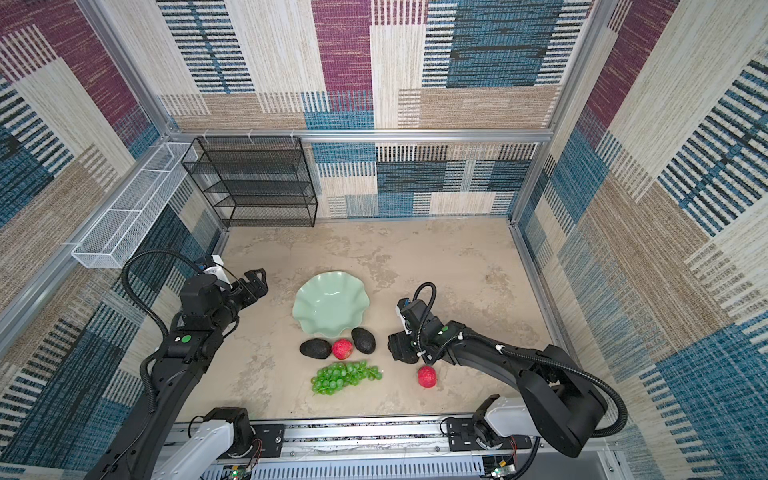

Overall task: Place and organize the fake fruits in the fruit bowl
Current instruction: 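Grasp the nearest avocado with the right gripper and carry it into the green bowl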

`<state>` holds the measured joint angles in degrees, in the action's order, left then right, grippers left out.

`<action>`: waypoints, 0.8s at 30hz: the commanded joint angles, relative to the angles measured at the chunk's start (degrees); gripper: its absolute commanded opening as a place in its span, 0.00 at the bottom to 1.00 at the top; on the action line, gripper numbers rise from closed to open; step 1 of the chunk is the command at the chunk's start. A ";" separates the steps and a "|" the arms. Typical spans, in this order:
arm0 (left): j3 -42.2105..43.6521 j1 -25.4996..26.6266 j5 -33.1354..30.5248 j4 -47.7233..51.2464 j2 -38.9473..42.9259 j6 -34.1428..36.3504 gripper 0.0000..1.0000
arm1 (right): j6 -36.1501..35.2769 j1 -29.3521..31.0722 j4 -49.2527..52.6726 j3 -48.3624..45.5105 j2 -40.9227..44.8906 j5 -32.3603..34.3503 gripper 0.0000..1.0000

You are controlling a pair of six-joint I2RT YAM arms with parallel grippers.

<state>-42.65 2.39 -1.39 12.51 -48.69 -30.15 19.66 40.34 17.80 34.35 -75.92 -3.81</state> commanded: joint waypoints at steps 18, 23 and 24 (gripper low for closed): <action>4.47 -0.02 1.13 15.82 9.80 -4.45 0.95 | -3.63 1.04 -7.51 23.80 -9.27 -2.02 0.47; 6.00 -0.02 3.77 20.78 13.53 -5.32 0.94 | -5.84 1.87 -10.82 33.88 -21.51 -5.88 0.46; 6.09 -0.02 4.40 21.90 13.97 -5.72 0.94 | -6.43 2.17 -10.62 35.97 -24.13 -5.94 0.46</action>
<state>-36.95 2.39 0.73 29.71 -35.66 -34.30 15.70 41.91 10.09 66.48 -95.57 -7.16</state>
